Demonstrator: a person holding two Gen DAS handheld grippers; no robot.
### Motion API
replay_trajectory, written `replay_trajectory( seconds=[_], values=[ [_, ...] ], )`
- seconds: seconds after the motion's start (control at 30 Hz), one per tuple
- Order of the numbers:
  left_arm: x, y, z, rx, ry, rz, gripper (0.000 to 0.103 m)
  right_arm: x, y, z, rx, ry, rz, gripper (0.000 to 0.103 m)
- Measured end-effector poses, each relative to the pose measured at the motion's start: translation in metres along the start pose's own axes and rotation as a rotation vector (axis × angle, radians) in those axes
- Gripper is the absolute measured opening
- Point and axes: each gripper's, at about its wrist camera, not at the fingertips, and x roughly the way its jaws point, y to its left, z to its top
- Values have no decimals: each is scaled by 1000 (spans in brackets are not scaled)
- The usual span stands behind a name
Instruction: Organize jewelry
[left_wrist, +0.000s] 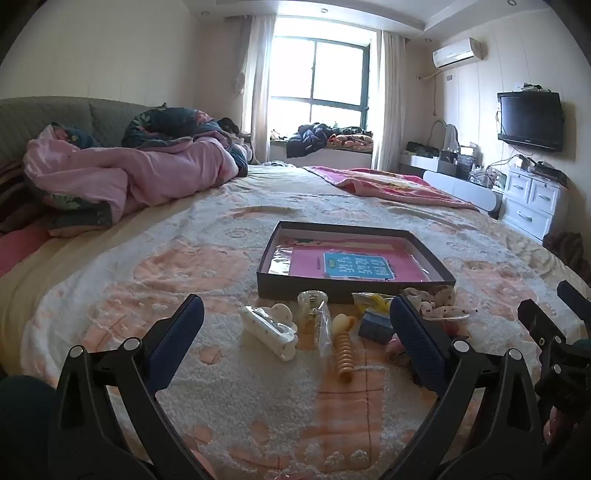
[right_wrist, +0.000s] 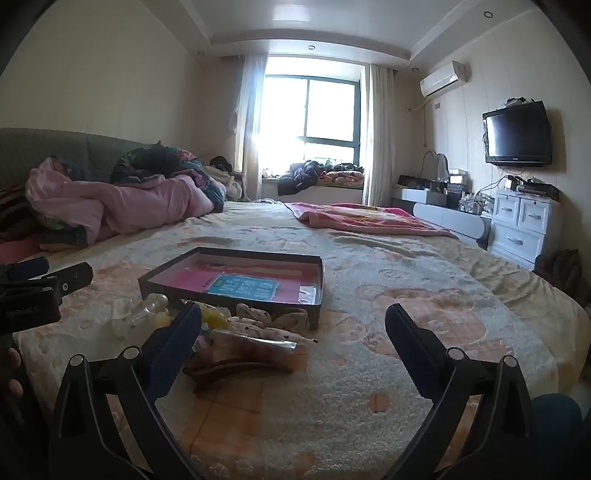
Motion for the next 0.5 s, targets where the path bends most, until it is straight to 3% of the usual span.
replay_trajectory(
  seconds=[0.5],
  values=[
    [-2,-4,-2,-4,-5,-10,93,1,1,-2,-4,2,-1,97]
  ],
)
